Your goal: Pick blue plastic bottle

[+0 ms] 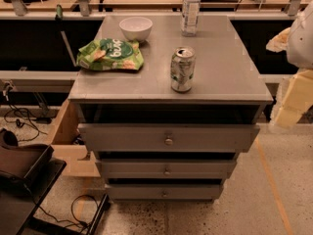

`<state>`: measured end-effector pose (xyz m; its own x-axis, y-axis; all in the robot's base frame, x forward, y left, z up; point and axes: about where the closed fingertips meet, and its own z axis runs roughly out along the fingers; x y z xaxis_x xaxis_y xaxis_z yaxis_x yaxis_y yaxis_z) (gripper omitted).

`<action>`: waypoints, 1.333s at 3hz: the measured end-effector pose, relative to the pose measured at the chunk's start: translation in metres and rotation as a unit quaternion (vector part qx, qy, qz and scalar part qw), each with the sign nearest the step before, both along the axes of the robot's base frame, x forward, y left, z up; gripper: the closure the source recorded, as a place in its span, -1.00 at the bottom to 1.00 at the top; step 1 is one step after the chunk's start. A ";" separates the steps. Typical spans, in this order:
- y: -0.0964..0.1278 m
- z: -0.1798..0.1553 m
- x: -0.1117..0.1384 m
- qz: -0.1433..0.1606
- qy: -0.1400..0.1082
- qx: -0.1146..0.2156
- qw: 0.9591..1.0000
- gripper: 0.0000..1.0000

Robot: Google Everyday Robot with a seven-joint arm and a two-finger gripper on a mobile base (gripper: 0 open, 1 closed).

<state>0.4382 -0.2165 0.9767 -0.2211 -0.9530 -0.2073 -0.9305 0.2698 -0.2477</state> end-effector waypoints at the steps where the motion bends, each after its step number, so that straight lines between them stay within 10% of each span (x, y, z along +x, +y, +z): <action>1: 0.000 0.000 0.000 0.000 0.000 0.000 1.000 -1.00; 2: 0.001 0.005 0.018 -0.012 -0.032 0.035 0.999 -1.00; 3: -0.003 0.020 0.081 -0.031 -0.106 0.131 0.985 -1.00; 4: -0.015 0.043 0.179 -0.040 -0.213 0.274 0.937 -1.00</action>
Offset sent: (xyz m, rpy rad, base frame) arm 0.0663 -0.0004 0.0186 0.2549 -0.2175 -0.0897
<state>0.6174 -0.2312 1.0195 -0.0724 -0.6613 -0.7466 -0.7506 0.5291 -0.3958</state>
